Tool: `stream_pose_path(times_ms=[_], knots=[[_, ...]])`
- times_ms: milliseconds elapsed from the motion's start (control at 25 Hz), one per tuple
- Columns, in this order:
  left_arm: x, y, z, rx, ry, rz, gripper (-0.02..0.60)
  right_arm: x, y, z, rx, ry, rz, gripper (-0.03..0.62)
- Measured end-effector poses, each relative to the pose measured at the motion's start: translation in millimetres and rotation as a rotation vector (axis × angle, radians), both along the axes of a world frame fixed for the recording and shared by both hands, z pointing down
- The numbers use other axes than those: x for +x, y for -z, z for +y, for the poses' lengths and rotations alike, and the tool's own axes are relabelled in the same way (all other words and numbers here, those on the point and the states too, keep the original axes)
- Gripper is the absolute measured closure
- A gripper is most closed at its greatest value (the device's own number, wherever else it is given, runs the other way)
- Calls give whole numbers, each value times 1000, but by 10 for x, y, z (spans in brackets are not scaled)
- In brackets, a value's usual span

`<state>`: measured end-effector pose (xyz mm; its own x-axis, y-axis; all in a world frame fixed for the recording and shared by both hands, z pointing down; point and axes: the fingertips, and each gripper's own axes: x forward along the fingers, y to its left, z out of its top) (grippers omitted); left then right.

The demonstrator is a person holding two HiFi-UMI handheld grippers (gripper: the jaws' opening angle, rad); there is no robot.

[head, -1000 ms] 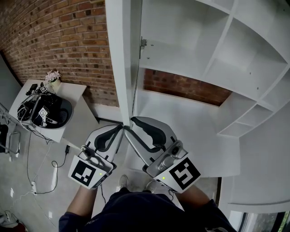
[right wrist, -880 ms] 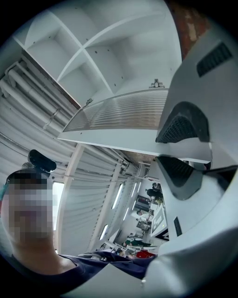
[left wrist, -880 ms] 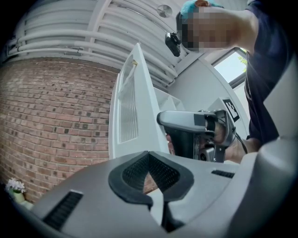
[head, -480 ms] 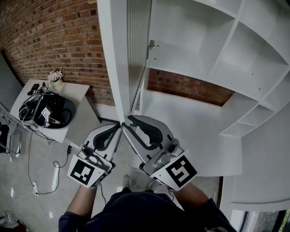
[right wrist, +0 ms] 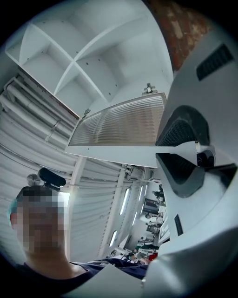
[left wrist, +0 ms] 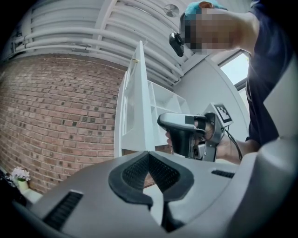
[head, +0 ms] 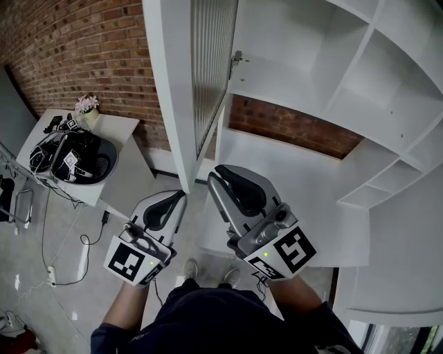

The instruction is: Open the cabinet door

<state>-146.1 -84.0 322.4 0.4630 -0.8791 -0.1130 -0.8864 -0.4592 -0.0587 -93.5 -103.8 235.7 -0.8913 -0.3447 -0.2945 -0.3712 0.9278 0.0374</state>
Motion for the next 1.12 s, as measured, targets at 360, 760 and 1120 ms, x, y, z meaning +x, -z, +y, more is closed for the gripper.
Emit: stream_pose_path(times_ms=[360, 760, 1120], knots=[[422, 51, -95, 9, -50, 31, 577, 379, -91, -210, -36, -46, 13, 543], [1142, 69, -423, 19, -198, -11, 577, 1040, -242, -510, -72, -158, 24, 554], [1576, 151, -754, 29, -274, 6, 577, 1450, -363, -747, -104, -231, 28, 557]])
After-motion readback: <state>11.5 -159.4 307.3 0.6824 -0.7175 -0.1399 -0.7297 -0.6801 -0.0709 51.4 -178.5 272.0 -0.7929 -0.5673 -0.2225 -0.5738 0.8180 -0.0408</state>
